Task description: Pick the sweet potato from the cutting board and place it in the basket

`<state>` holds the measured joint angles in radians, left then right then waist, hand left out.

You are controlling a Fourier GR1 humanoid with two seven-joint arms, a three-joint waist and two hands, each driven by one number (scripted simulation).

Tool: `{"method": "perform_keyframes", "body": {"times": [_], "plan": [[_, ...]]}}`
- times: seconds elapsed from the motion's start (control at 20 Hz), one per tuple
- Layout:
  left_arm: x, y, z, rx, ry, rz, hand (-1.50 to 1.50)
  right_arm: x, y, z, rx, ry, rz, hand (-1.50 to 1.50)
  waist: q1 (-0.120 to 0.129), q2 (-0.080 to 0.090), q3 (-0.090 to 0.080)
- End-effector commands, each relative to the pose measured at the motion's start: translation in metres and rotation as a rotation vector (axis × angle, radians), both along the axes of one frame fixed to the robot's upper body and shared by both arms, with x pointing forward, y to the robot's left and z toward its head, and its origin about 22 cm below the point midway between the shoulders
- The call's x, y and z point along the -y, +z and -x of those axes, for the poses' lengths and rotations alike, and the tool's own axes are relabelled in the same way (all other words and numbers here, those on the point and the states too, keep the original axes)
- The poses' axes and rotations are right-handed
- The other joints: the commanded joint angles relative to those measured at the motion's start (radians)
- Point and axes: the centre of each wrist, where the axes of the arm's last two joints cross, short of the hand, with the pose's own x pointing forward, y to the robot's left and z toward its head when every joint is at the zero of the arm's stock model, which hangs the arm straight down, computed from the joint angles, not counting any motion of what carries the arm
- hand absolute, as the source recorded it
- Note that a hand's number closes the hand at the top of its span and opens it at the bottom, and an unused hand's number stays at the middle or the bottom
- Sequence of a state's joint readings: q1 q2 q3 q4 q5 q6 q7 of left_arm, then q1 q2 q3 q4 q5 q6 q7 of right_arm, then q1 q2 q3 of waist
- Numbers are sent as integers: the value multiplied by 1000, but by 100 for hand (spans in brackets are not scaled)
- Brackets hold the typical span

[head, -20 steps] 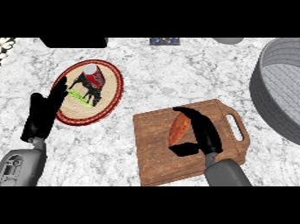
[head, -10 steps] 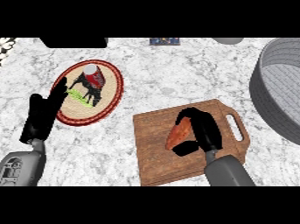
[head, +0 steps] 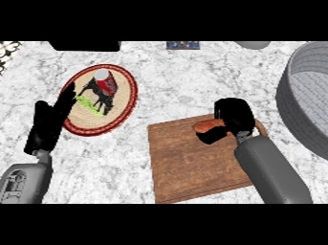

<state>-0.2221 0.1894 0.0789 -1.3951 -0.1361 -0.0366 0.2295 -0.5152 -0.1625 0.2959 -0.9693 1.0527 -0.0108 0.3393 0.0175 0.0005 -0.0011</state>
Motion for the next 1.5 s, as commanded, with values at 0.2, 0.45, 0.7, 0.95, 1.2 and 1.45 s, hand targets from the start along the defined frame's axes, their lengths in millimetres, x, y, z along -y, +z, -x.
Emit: {"method": "perform_keyframes", "body": {"times": [0.2,0.45,0.7,0.95,1.2,1.45], "plan": [[-7,0,0,-11,41,-10,0,-26,67,-10,82,-47,-224,150,-31,-6,1],[-9,-9,8,-20,27,9,0,-47,128,-7,244,-45,-496,150,-28,-9,1],[-7,-8,8,-21,40,-11,0,-28,197,19,409,-109,-638,150,-43,-13,1],[-23,-17,10,-11,42,2,0,-4,273,40,498,-142,-595,150,-34,-7,0],[0,-4,8,-15,11,8,0,2,324,31,523,-195,-643,150,-16,-3,1],[1,-5,1,0,19,-15,0,40,357,19,564,-294,-593,150,-17,-1,1]]}}
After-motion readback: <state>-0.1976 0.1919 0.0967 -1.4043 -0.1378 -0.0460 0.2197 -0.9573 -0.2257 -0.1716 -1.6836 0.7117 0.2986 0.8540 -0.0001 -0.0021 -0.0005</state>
